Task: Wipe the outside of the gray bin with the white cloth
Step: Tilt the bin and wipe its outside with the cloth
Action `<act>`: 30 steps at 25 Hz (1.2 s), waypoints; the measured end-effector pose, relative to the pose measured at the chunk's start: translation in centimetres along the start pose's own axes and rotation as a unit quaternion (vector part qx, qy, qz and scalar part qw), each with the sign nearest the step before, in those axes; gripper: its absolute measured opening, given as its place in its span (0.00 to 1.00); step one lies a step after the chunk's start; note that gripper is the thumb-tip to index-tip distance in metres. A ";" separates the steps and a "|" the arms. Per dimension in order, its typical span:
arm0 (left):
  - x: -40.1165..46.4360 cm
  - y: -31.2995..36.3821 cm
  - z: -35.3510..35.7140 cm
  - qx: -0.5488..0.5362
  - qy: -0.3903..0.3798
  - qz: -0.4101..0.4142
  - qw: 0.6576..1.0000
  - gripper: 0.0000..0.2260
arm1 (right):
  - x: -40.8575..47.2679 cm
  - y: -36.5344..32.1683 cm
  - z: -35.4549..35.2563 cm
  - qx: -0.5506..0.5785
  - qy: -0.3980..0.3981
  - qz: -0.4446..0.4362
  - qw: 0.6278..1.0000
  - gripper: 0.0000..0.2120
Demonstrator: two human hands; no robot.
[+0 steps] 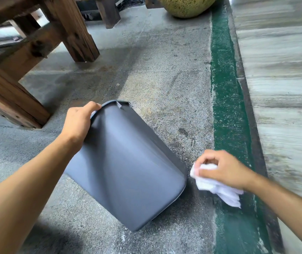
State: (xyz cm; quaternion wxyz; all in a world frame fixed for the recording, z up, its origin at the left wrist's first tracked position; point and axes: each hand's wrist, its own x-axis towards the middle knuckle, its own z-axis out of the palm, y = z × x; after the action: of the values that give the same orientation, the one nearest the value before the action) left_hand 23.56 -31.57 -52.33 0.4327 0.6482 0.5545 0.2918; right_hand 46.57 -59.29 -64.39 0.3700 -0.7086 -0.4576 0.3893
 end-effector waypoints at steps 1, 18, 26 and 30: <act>0.0 -0.1 -0.1 0.003 0.008 0.002 1.000 0.13 | 0.8 -0.6 -0.6 0.051 0.050 0.005 0.997 0.04; -0.3 -0.1 0.0 -0.008 -0.042 0.023 0.999 0.12 | 12.8 -12.0 5.5 0.131 0.076 -0.120 0.981 0.03; 0.5 -0.7 0.0 0.004 -0.046 0.000 0.999 0.16 | 1.3 0.8 6.3 0.116 0.023 0.000 0.993 0.07; 0.4 -0.7 -0.1 0.007 -0.037 -0.002 0.999 0.15 | -3.1 5.5 7.9 0.030 -0.003 0.082 0.996 0.06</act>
State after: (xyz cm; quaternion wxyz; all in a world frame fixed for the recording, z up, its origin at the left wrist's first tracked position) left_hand 23.24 -31.15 -52.98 0.4485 0.6606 0.5417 0.2627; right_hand 40.60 -62.58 -71.91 0.3562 -0.7311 -0.3873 0.4343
